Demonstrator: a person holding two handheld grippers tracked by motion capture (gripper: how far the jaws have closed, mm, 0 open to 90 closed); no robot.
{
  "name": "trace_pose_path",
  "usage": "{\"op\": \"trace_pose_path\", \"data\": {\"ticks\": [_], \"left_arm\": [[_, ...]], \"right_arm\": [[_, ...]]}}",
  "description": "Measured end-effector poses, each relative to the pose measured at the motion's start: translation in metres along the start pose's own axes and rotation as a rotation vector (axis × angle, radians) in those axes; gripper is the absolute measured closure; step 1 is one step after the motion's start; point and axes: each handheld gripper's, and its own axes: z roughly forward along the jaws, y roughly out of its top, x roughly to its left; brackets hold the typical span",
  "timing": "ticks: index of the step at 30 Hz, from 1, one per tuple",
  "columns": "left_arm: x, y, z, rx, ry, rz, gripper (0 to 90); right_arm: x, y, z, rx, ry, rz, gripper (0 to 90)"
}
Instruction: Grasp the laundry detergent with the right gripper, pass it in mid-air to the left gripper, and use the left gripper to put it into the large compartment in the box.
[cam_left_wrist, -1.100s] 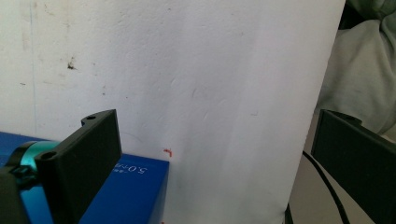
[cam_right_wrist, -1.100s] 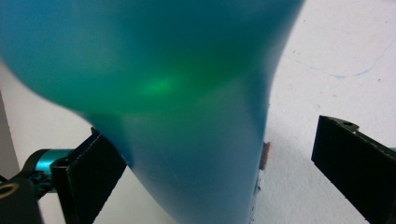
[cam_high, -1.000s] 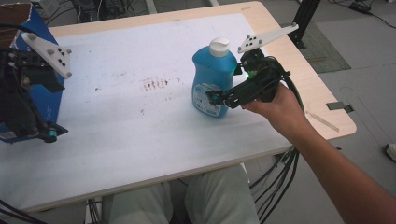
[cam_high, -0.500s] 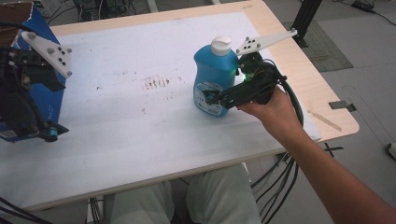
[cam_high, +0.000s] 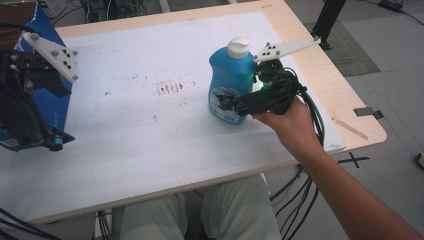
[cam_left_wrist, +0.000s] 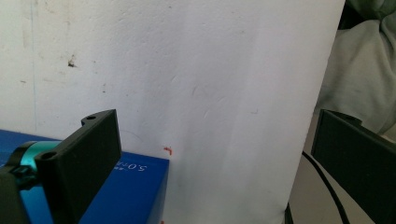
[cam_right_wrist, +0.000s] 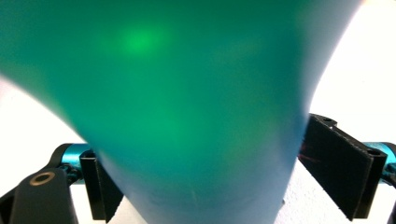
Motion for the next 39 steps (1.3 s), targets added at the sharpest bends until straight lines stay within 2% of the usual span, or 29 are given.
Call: {"op": "trace_pose_path", "data": {"ticks": [2,7,8,15,19,25,39], "left_arm": [[-0.0001,-0.0003,0.0001,-0.002,0.000,-0.001,1.7],[0.0002,-0.0003,0.0003,-0.001,-0.001,-0.001,1.7],[0.0000,-0.0002,0.0005,0.001,-0.003,-0.002,1.6],[0.0000,-0.0006,-0.0002,-0.001,-0.001,0.001,1.7],[-0.0004,-0.0016,-0.0005,-0.005,0.000,-0.003,1.6],[-0.0004,-0.0021,-0.0001,-0.007,0.000,-0.004,1.6],[-0.0003,-0.0020,-0.0008,-0.006,0.000,-0.003,1.6]], "right_arm": [[0.0002,-0.0011,0.0001,-0.002,0.001,-0.001,16.6],[0.0002,-0.0016,0.0008,-0.004,0.001,0.000,16.7],[0.0004,-0.0017,0.0012,-0.008,0.005,-0.001,21.9],[0.0015,-0.0021,0.0022,-0.020,0.002,-0.019,25.4],[0.0024,-0.0022,0.0019,-0.035,0.007,-0.029,32.9],[0.0040,-0.0023,0.0017,-0.046,0.010,-0.043,38.1],[0.0084,-0.0028,-0.0004,-0.076,-0.028,-0.098,44.7]]}}
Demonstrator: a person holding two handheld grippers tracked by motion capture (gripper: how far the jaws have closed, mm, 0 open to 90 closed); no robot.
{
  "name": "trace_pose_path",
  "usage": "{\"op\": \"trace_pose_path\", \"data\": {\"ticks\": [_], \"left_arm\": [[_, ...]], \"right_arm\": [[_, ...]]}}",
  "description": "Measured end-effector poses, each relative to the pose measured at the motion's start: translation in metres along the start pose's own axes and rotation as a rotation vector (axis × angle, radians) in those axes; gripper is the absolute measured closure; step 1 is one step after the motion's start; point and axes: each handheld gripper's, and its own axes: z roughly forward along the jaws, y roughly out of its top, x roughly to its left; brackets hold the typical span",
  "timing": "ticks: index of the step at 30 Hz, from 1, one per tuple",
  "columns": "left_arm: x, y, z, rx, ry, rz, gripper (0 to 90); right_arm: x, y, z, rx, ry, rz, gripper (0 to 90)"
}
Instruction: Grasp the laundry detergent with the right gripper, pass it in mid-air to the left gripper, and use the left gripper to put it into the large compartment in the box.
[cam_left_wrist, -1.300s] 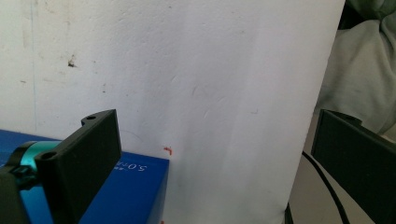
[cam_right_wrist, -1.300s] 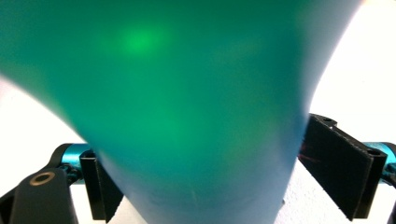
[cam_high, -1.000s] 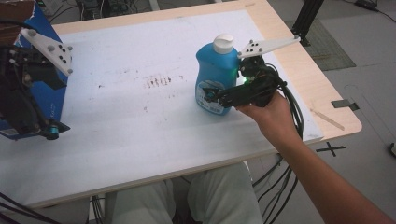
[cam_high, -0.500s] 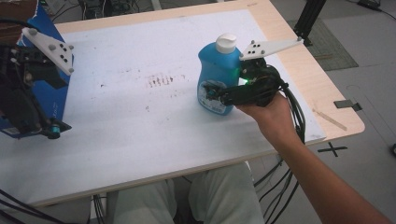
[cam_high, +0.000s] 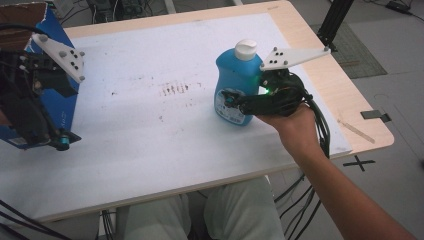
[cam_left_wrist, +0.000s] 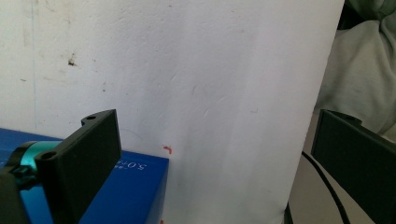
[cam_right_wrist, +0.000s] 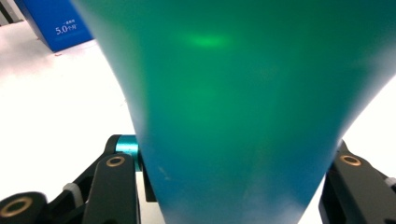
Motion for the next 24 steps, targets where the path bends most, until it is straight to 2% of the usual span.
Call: {"op": "trace_pose_path", "data": {"ticks": [6,12,14,15,16,17,19,24], "left_arm": [[-0.001,0.000,-0.002,-0.011,0.007,0.002,1.7],[0.000,-0.001,-0.008,-0.024,0.009,-0.005,1.6],[0.000,0.000,-0.011,-0.025,0.009,0.002,1.6],[-0.001,0.001,-0.012,-0.027,0.009,0.000,1.6],[-0.001,0.002,-0.013,-0.026,0.012,0.006,1.6],[-0.001,0.003,-0.016,-0.036,0.013,0.008,1.6],[-0.001,0.004,-0.018,-0.040,0.013,0.010,1.7],[-0.002,0.006,-0.025,-0.039,0.009,0.017,1.7]], "right_arm": [[0.000,0.001,-0.002,0.005,0.000,-0.001,45.6],[0.000,0.011,-0.007,0.017,0.034,-0.029,45.7],[0.000,0.016,-0.009,0.024,0.053,-0.044,45.7],[-0.001,0.023,-0.010,0.038,0.081,-0.071,45.6],[-0.001,0.023,-0.010,0.038,0.081,-0.071,45.6],[-0.001,0.029,-0.011,0.057,0.107,-0.100,45.6],[0.000,0.034,-0.010,0.073,0.123,-0.127,45.6],[0.000,0.046,-0.010,0.080,0.174,-0.162,45.6]]}}
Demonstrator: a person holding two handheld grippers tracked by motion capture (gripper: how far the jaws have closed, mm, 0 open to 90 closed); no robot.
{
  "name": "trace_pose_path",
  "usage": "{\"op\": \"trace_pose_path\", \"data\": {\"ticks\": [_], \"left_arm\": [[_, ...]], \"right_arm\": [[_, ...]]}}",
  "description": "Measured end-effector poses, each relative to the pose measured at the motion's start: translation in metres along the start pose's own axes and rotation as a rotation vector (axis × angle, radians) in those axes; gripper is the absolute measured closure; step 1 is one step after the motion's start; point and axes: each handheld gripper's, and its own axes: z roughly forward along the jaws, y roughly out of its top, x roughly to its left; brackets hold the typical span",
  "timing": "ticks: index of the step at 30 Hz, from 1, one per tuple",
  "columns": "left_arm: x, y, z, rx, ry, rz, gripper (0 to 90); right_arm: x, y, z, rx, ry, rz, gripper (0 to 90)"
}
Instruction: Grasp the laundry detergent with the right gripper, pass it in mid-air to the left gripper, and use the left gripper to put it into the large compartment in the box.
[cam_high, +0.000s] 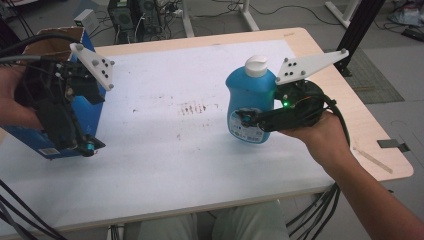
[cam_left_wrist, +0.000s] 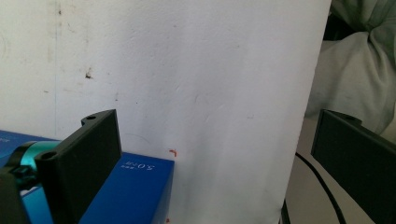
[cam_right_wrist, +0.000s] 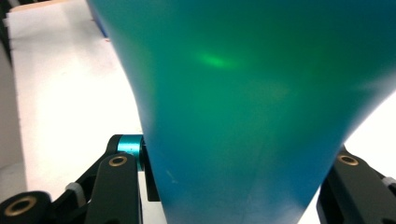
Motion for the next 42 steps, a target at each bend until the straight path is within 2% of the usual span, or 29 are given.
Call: {"op": "trace_pose_path", "data": {"ticks": [5,6,7,8,10,12,13,14,15,16,18,21,24,25,28,37,42], "left_arm": [[0.000,0.003,-0.008,-0.018,-0.003,0.005,1.7],[-0.001,0.004,-0.009,-0.022,-0.008,0.004,1.6],[-0.001,0.006,-0.012,-0.025,-0.009,0.015,1.6],[-0.001,0.006,-0.012,-0.025,-0.009,0.015,1.6],[-0.001,0.011,-0.016,-0.032,-0.014,0.024,1.7],[-0.002,0.012,-0.017,-0.033,-0.015,0.024,1.7],[-0.002,0.015,-0.020,-0.036,-0.018,0.029,1.6],[-0.002,0.015,-0.020,-0.036,-0.018,0.029,1.6],[-0.003,0.016,-0.021,-0.035,-0.019,0.032,1.6],[-0.003,0.019,-0.023,-0.034,-0.020,0.039,1.7],[-0.003,0.021,-0.026,-0.036,-0.023,0.042,1.6],[-0.003,0.024,-0.028,-0.039,-0.029,0.048,1.6],[-0.002,0.027,-0.032,-0.047,-0.033,0.044,1.7],[-0.002,0.027,-0.032,-0.047,-0.033,0.044,1.6],[-0.002,0.029,-0.034,-0.046,-0.036,0.036,1.7],[-0.003,0.039,-0.037,-0.049,-0.036,0.029,1.6],[-0.005,0.045,-0.037,-0.044,-0.039,0.030,1.6]], "right_arm": [[0.000,0.010,0.001,0.000,0.044,-0.030,45.6],[0.000,0.013,0.002,-0.001,0.064,-0.037,45.6],[0.000,0.018,0.004,0.000,0.108,-0.049,45.6],[0.000,0.018,0.004,0.000,0.108,-0.049,45.6],[0.000,0.026,0.007,0.007,0.166,-0.078,45.6],[0.000,0.029,0.009,0.011,0.183,-0.088,45.6],[0.001,0.035,0.011,0.016,0.219,-0.106,45.6],[0.001,0.038,0.013,0.017,0.239,-0.117,45.6],[0.001,0.038,0.013,0.017,0.239,-0.117,45.6],[0.001,0.044,0.015,0.019,0.273,-0.140,45.6],[0.002,0.049,0.019,0.023,0.303,-0.156,45.7],[0.002,0.054,0.023,0.025,0.325,-0.183,45.6],[0.006,0.063,0.032,0.026,0.373,-0.214,45.7],[0.006,0.063,0.032,0.026,0.373,-0.214,45.7],[0.011,0.069,0.043,0.039,0.408,-0.243,45.8],[0.027,0.079,0.069,0.058,0.480,-0.275,45.8],[0.033,0.085,0.080,0.056,0.502,-0.291,45.9]]}}
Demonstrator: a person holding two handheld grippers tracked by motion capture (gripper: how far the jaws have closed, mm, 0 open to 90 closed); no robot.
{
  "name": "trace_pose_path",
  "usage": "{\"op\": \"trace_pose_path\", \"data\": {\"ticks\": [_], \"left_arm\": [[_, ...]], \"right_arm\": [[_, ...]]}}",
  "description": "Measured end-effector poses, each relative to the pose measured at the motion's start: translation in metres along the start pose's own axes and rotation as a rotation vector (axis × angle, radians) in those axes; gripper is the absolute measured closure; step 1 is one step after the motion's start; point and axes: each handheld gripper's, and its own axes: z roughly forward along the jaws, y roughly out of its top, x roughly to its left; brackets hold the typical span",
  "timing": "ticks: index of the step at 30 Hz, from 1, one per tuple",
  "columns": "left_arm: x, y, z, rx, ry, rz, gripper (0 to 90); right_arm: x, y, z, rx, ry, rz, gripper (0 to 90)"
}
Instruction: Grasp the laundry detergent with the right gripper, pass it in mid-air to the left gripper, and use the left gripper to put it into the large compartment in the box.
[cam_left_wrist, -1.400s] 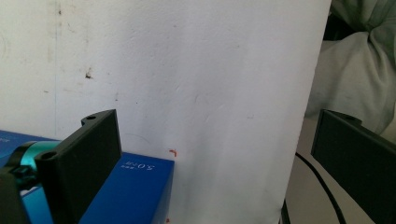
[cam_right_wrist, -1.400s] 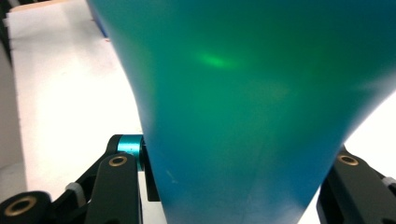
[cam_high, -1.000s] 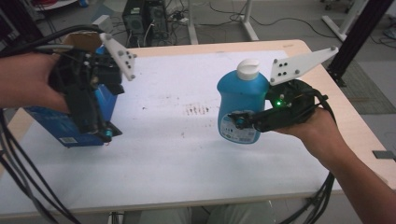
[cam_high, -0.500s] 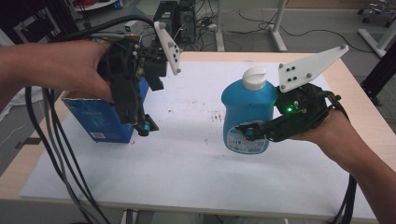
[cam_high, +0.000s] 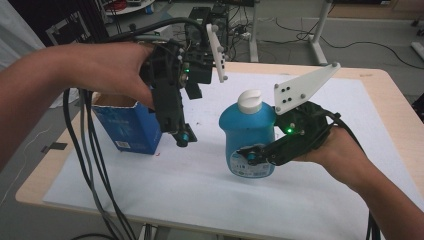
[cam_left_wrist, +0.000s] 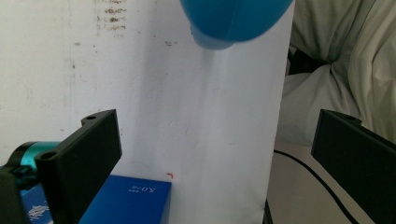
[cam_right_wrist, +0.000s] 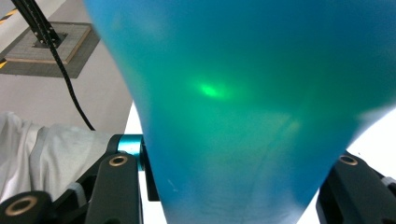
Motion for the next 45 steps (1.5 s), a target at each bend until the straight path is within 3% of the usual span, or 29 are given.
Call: {"op": "trace_pose_path", "data": {"ticks": [18,45], "left_arm": [[-0.001,0.019,-0.003,-0.008,0.003,0.012,1.7],[0.002,0.033,0.005,-0.018,-0.004,0.029,2.4]], "right_arm": [[-0.003,0.020,0.027,-0.015,0.024,-0.034,45.9],[-0.003,0.025,0.035,-0.029,0.031,-0.022,45.9]]}}
